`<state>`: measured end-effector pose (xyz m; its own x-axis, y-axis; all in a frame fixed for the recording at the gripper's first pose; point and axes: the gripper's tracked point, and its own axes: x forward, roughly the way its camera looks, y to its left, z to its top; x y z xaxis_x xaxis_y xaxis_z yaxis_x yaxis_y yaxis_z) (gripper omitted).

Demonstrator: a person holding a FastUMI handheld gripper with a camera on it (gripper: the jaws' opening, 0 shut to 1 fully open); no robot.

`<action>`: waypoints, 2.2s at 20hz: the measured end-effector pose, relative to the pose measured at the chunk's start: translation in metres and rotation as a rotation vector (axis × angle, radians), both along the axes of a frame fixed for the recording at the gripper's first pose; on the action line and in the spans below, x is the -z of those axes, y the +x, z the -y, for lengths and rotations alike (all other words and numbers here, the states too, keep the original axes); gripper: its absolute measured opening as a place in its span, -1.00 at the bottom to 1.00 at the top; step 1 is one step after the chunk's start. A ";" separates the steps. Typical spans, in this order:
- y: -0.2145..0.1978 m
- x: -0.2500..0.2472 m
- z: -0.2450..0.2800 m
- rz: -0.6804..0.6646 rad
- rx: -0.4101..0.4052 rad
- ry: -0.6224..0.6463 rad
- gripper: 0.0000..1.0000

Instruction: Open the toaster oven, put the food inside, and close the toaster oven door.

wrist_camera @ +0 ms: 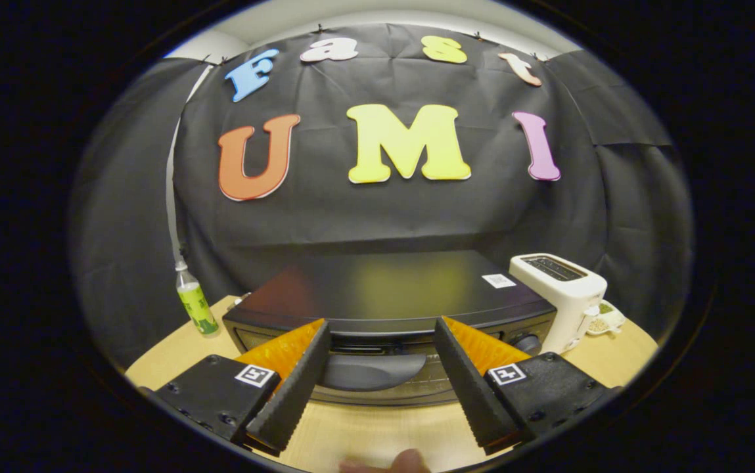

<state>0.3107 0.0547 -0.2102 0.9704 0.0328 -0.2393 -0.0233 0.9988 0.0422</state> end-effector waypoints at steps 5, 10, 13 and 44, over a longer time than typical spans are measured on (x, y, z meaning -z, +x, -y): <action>-0.005 0.010 0.002 -0.002 0.038 0.006 1.00; -0.020 0.016 0.000 -0.062 0.006 0.063 0.95; -0.039 0.019 0.000 -0.103 0.006 0.024 0.95; -0.147 0.100 -0.007 -0.424 -0.178 -0.139 0.99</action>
